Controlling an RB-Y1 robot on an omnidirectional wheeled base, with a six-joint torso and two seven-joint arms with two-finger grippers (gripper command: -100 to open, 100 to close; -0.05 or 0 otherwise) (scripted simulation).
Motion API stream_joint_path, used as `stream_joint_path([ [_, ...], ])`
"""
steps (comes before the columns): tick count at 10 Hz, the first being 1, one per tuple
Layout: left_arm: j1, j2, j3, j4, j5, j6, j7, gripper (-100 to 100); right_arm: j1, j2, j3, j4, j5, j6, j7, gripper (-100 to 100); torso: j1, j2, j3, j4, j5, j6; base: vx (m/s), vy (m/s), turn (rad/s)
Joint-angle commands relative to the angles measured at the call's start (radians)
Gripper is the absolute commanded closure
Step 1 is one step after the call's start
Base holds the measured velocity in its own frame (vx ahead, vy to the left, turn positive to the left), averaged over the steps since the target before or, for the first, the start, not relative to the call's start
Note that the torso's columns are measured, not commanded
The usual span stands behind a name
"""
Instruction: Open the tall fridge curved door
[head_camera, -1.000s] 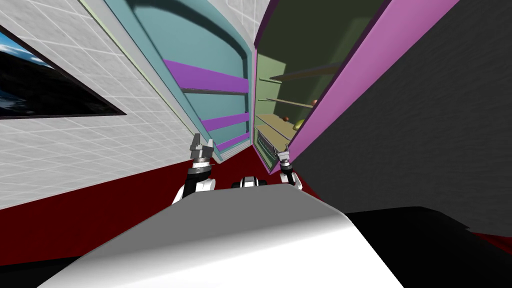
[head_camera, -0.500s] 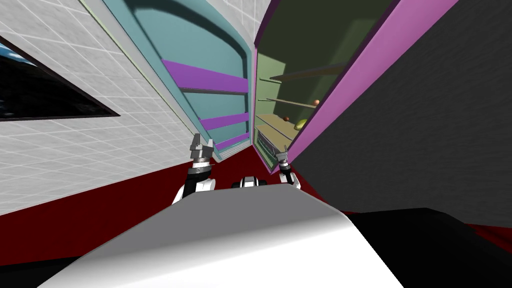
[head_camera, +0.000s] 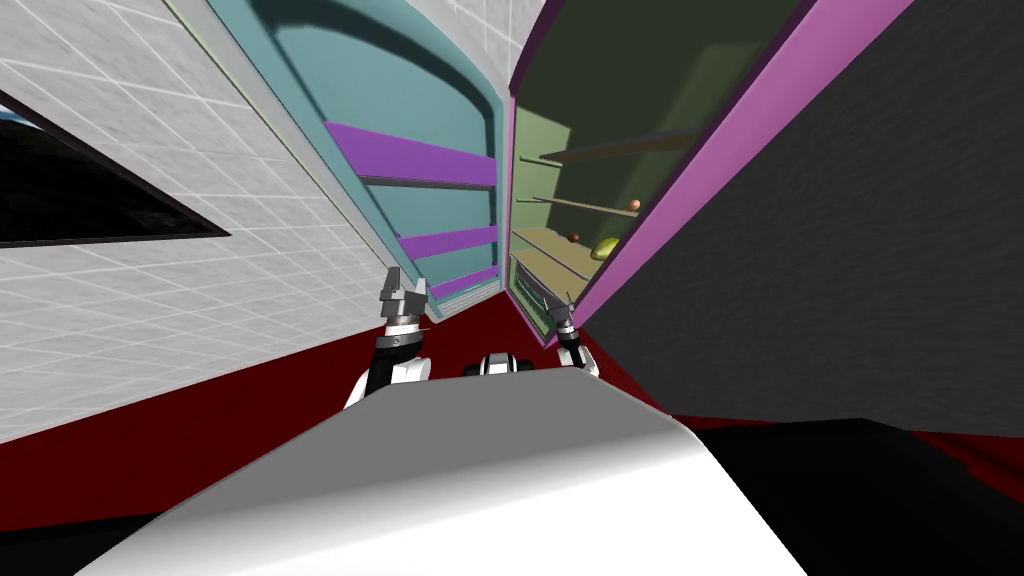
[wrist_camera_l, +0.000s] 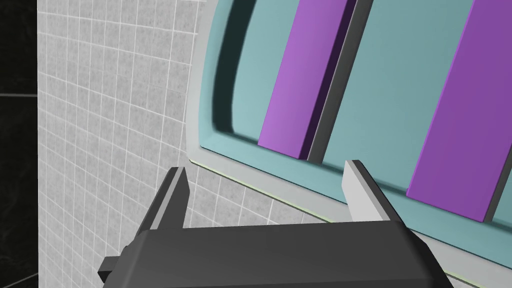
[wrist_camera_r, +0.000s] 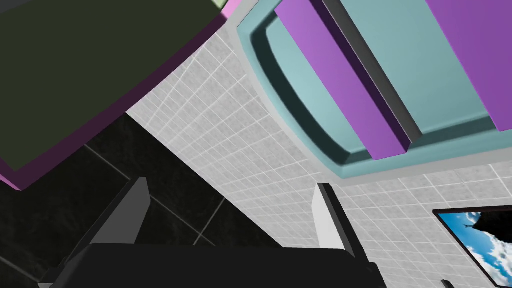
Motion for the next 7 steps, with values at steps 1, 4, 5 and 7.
stream_joint_path([
  [1, 0.0, 0.0, 0.0, 0.0, 0.0, 0.0, 0.0, 0, -0.018, 0.004, -0.008, 0.048, 0.017, -0.012, 0.07, -100, -0.003, 0.001, 0.001, 0.0, -0.001, 0.0, 0.018, 0.077, -0.079],
  [4, 0.0, 0.0, 0.0, 0.0, 0.0, 0.0, 0.0, 0, -0.033, 0.007, -0.015, 0.09, 0.031, -0.024, 0.148, -100, 0.001, 0.0, 0.0, 0.0, 0.0, 0.0, 0.008, 0.085, -0.059],
  [5, 0.0, 0.0, 0.0, 0.0, 0.0, 0.0, 0.0, 0, -0.048, 0.009, -0.022, 0.128, 0.044, -0.035, 0.176, -100, 0.0, 0.0, 0.0, 0.0, 0.0, 0.0, 0.015, 0.096, -0.064],
  [7, 0.0, 0.0, 0.0, 0.0, 0.0, 0.0, 0.0, 0, -0.048, 0.009, -0.022, 0.129, 0.044, -0.035, 0.209, -100, -0.001, 0.0, 0.0, 0.0, 0.0, 0.0, 0.01, 0.059, -0.02],
])
